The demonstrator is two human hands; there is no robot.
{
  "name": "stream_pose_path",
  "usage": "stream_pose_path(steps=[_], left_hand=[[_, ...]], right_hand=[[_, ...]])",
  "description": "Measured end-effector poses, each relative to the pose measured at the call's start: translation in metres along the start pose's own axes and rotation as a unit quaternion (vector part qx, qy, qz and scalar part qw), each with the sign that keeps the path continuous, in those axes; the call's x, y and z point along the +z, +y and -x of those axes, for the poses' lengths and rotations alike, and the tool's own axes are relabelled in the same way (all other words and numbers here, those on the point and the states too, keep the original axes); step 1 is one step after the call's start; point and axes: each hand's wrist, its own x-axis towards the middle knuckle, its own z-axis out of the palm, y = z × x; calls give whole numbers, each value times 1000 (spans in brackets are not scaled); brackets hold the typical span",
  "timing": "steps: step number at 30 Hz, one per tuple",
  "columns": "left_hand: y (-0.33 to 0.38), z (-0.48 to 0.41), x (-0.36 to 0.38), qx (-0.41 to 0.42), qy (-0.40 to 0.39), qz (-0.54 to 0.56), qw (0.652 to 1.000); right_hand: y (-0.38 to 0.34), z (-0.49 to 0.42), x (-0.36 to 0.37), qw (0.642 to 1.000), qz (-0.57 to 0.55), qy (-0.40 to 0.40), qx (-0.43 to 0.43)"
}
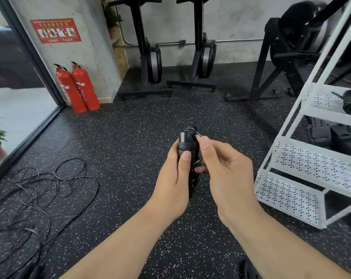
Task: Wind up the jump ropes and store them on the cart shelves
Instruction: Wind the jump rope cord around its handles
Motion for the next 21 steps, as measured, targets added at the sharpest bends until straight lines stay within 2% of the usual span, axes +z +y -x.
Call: stream_pose_path(steps=[5, 13, 21], left_hand=[[-2, 1, -2, 10, -5, -21, 1000], [-11, -1, -7, 19, -21, -63, 998], [-11, 3, -6, 37, -33, -91, 995]], right_hand=[[0, -2, -5, 999, -8, 5, 41], [4, -5, -12, 995, 88, -10, 48], [1, -9, -12, 995, 45, 25, 81]])
